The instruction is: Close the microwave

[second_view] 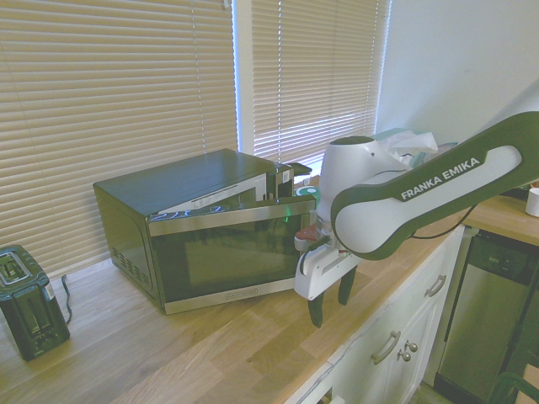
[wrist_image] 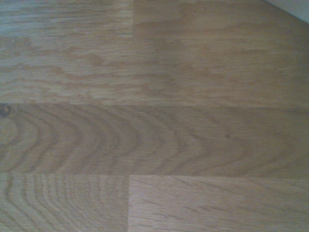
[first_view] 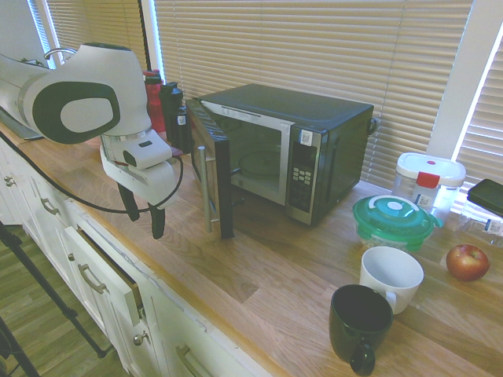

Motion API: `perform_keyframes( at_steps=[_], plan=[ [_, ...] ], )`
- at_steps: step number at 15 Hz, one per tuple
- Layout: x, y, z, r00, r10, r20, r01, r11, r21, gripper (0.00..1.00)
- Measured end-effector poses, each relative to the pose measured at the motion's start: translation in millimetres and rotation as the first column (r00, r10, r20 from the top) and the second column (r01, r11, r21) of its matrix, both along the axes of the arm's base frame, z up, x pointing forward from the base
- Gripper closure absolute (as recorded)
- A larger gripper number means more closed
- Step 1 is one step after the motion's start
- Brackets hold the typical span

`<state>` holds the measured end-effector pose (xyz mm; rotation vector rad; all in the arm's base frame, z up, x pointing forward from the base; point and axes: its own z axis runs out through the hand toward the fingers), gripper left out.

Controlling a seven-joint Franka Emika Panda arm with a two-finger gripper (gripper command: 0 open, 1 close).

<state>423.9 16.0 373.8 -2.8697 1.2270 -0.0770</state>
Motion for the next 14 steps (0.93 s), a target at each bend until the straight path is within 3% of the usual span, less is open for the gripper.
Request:
perform_keyframes(
  at_steps=[5, 9, 14],
  plan=[
    [5.9, -2.5, 11.2, 1.0, -0.014, 0.022, 0.014, 1.0, 0.001, 0.0],
    [22.8, -1.4, 46.7, 0.996, -0.011, 0.088, 0.011, 1.0, 0.001, 0.0],
    [43.5, 20.7, 89.2, 0.991, 0.037, 0.126, -0.034, 0.999, -0.024, 0.0]
  ],
)
